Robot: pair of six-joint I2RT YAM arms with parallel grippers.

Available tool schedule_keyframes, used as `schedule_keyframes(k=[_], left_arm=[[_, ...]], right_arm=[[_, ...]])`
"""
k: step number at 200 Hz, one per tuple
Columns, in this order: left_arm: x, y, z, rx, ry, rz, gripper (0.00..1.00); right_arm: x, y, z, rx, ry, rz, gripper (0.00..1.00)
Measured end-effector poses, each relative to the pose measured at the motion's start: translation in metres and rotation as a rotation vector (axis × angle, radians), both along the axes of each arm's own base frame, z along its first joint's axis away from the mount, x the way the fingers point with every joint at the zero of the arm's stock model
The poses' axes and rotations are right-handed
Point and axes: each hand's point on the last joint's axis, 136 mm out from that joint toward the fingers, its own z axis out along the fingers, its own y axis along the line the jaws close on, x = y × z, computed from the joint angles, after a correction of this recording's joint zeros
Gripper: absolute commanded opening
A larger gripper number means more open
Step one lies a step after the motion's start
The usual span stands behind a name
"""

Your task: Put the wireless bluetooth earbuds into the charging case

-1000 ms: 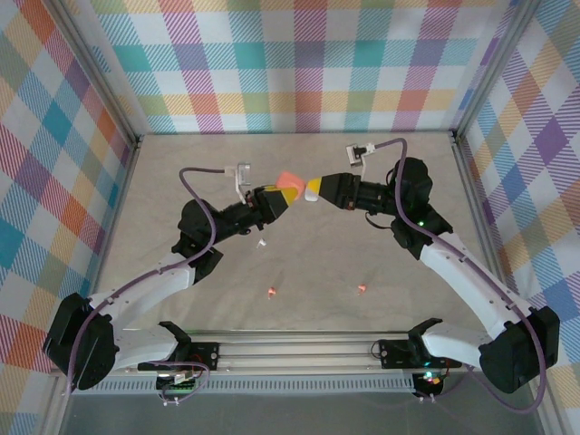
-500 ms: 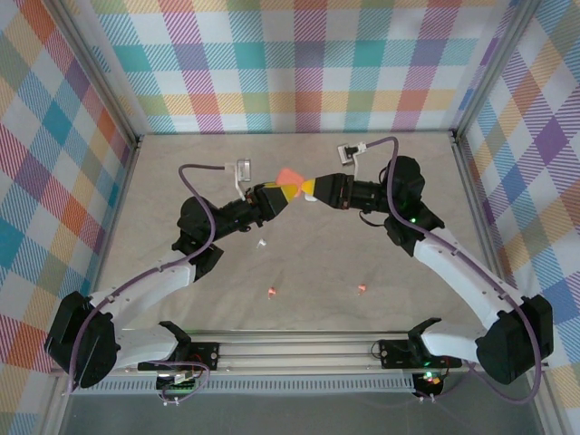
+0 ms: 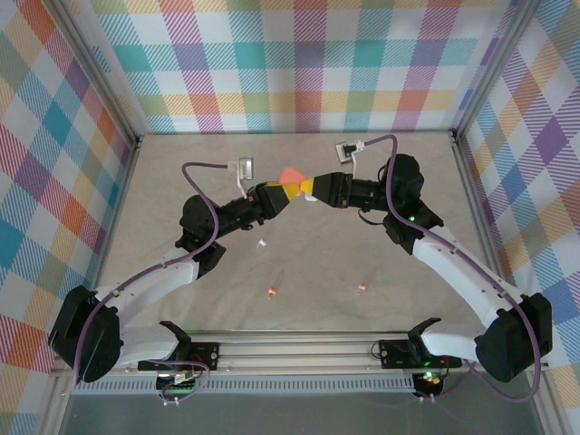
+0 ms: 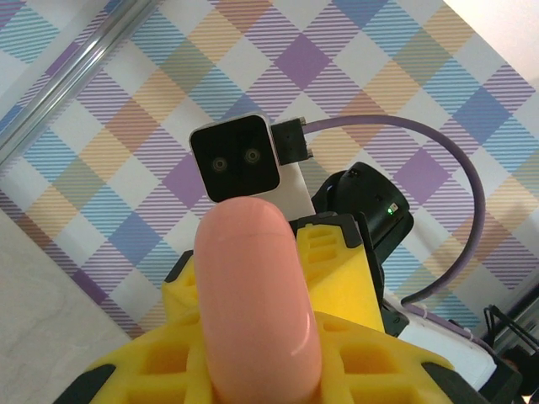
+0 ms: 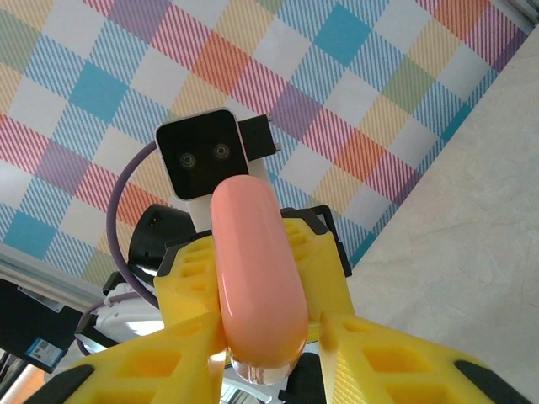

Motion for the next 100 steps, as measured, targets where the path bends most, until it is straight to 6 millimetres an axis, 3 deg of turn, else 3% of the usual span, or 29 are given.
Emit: schedule_keyframes(k=[45, 100], left_arm=[[0.0021, 0.0019, 0.0038, -0.014, 0.001, 0.004, 0.00], [0.0031, 0.0018, 0.0018, -0.005, 0.000, 0.009, 0.25]], right_arm=[[0.0016, -0.0003, 0.0045, 0.008, -0.020, 0.004, 0.04], [0.0020, -0.0014, 0.0024, -0.006, -0.044, -0.004, 0.00]])
